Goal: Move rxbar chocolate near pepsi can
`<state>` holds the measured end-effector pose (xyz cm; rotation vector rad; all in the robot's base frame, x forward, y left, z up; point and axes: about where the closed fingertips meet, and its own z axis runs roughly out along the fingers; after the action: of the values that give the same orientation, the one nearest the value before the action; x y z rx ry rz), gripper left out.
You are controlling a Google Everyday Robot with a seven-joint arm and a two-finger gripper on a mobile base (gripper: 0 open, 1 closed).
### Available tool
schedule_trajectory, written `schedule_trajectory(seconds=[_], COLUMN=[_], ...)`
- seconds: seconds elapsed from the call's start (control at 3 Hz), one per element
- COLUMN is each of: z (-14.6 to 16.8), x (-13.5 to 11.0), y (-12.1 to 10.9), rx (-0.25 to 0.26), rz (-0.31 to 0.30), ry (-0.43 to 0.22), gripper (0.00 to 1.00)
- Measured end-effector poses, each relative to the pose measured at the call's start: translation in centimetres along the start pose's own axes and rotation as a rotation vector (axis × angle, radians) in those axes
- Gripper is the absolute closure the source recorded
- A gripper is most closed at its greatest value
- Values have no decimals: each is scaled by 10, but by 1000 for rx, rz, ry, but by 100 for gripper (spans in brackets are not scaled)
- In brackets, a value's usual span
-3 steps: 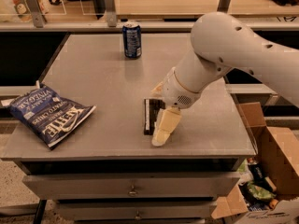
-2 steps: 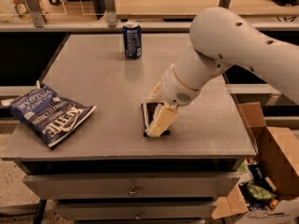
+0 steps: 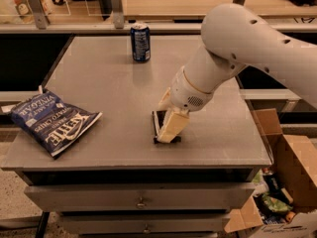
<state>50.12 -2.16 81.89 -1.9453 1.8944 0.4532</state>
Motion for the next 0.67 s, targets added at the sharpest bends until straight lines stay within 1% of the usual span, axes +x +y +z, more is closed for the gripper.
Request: schedule_trajectory(seconds=[0.33,0.67], z=[0,-4], x=[-1,-9], y=[1,-8], rx=[0,15], rz=[-2,-28], ry=[1,-10], gripper=[100,100])
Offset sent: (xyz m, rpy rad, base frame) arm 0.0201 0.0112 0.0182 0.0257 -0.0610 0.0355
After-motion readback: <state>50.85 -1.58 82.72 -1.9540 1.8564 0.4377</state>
